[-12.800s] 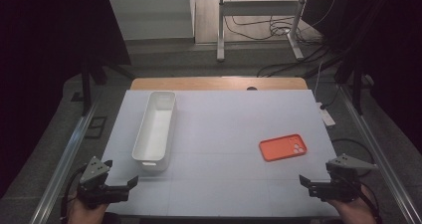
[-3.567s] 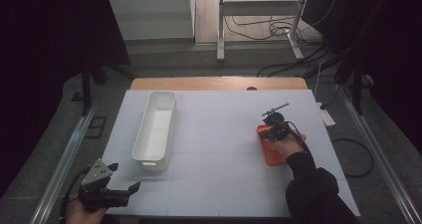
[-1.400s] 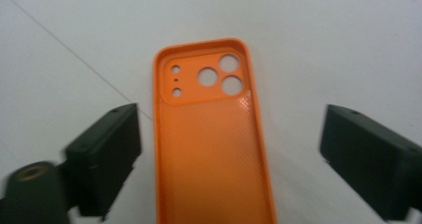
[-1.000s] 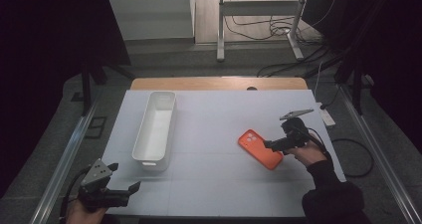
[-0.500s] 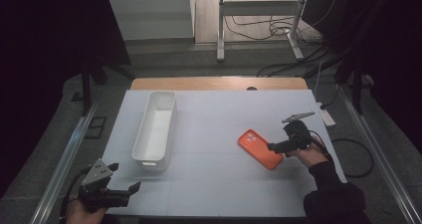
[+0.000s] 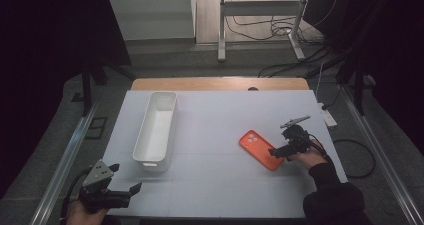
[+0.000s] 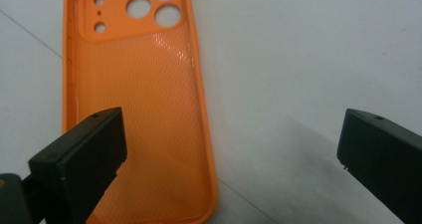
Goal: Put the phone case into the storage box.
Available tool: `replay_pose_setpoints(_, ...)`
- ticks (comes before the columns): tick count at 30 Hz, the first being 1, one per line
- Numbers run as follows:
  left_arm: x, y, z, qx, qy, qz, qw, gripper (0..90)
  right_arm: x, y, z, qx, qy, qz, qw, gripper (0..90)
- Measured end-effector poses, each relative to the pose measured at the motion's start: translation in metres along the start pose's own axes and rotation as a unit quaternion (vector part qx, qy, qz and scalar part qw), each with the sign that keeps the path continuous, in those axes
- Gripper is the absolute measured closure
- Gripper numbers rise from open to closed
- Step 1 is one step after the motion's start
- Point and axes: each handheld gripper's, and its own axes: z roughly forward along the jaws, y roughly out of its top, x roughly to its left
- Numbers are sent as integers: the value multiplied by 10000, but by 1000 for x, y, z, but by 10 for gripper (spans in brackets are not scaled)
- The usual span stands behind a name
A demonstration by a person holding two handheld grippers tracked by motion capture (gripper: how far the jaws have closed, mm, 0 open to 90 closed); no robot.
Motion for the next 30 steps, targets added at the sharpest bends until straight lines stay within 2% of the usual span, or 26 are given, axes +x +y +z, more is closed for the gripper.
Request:
replay_pose_setpoints(8,0,0,0,9,-9,17,10000,42,5,-1,10,298,41,-109,9995,0)
replay_pose_setpoints(12,0,0,0,8,-11,16,10000,42,7,-1,13,379,-35,-177,9991,13)
replay_pose_setpoints(15,0,0,0,14,-8,22,10000,42,8,0,8,296,24,-203,9994,162)
replay_pose_setpoints(16,0,0,0,18,-7,24,10000,42,8,0,8,296,24,-203,9994,162)
replay_pose_setpoints(21,0,0,0,21,-4,27,10000,42,5,3,3,262,135,-187,9994,447)
replay_pose_setpoints(22,0,0,0,22,-4,25,10000,42,5,3,3,262,135,-187,9994,447)
replay_pose_setpoints(28,0,0,0,19,-9,28,10000,42,-1,7,3,282,317,-114,9990,677)
replay_pose_setpoints(30,0,0,0,7,-14,16,10000,42,-3,8,3,312,412,19,9987,775)
